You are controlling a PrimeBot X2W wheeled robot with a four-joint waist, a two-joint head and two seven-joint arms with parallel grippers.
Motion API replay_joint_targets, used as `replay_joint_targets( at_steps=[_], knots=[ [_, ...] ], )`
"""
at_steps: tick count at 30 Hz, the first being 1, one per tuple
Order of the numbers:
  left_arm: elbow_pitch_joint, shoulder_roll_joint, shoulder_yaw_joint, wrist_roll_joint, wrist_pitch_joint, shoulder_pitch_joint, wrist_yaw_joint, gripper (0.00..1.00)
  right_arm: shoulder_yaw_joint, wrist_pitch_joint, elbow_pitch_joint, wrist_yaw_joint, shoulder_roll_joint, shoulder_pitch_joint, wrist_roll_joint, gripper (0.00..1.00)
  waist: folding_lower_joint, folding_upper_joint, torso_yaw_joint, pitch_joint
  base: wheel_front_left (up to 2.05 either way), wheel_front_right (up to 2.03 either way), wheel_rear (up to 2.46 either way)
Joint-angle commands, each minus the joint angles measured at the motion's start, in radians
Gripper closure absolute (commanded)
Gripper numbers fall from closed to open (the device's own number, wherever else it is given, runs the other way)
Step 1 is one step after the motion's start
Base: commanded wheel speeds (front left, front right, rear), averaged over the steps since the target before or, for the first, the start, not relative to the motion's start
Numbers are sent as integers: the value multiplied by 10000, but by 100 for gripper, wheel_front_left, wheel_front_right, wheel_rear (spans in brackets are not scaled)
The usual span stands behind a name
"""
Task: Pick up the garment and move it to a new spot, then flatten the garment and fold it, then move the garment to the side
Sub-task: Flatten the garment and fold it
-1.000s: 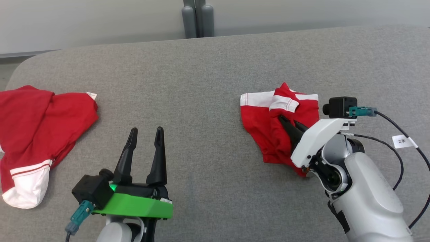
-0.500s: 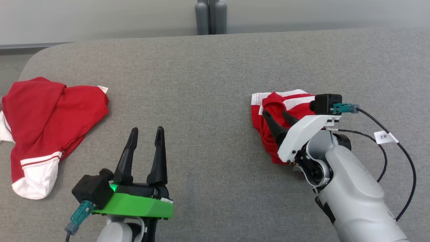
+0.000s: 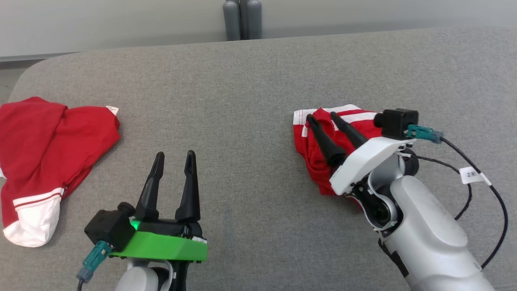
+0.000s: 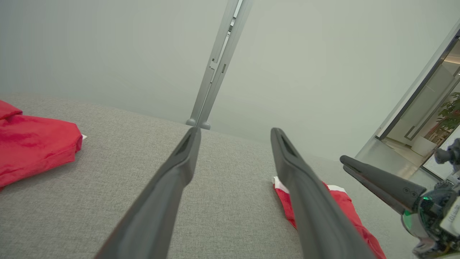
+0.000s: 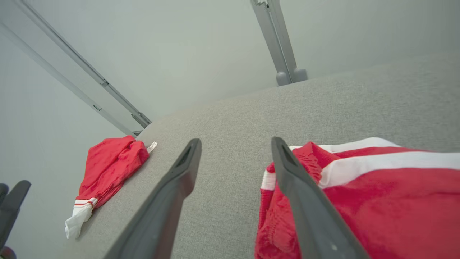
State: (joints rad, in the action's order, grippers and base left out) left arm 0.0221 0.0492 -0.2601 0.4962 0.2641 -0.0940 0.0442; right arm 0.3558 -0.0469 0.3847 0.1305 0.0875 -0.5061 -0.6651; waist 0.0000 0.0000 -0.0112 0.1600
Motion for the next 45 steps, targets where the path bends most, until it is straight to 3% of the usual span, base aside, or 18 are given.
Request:
replay_joint_targets(
  at_steps=[1, 4, 5, 8, 9, 23, 33, 39, 45],
  knots=[
    [-30, 25, 28, -56, 3, -13, 24, 0, -146, 207, -80, 4, 76, 254, 97, 0, 0, 0, -1, 6, 0, 0, 0],
    [-34, 25, 15, -63, 3, -33, 36, 0, -539, 693, -173, 4, 291, 433, 504, 1, 0, 0, 28, 23, 0, 0, 0],
    [-45, 25, -1, -58, 3, -56, 43, 0, -700, 893, -110, 4, 377, 565, 709, 50, 0, 0, 65, 36, 0, 0, 0],
    [-61, 25, -28, -58, 3, -109, 51, 0, -1010, 1249, 142, 4, 460, 825, 1146, 81, 0, 0, 180, 78, 0, 0, 0],
    [-67, 25, -27, -56, 3, -121, 42, 0, -1113, 1382, 274, 4, 502, 886, 1348, 100, 0, 0, 230, 103, 0, 0, 0],
    [-167, 25, -203, 148, 3, -409, -42, 0, -1742, 2537, 3504, 4, 127, -250, 3407, 100, 0, 0, 1521, 704, 0, 0, 0],
    [-266, 24, -224, 282, 3, -365, -119, 0, -911, 2949, 4883, 2, -294, -1091, 3531, 100, 0, 0, 2023, 793, 0, 0, 0],
    [-272, 25, -162, 217, 3, -284, -144, 0, -706, 3086, 4864, 2, -340, -1362, 3430, 100, 0, 0, 1780, 772, 0, 0, 0],
    [-158, 25, -161, 14, 3, -348, -11, 0, -902, 3121, 3668, 2, -346, -983, 3458, 100, 0, 0, 1330, 558, 0, 0, 0]
  ],
)
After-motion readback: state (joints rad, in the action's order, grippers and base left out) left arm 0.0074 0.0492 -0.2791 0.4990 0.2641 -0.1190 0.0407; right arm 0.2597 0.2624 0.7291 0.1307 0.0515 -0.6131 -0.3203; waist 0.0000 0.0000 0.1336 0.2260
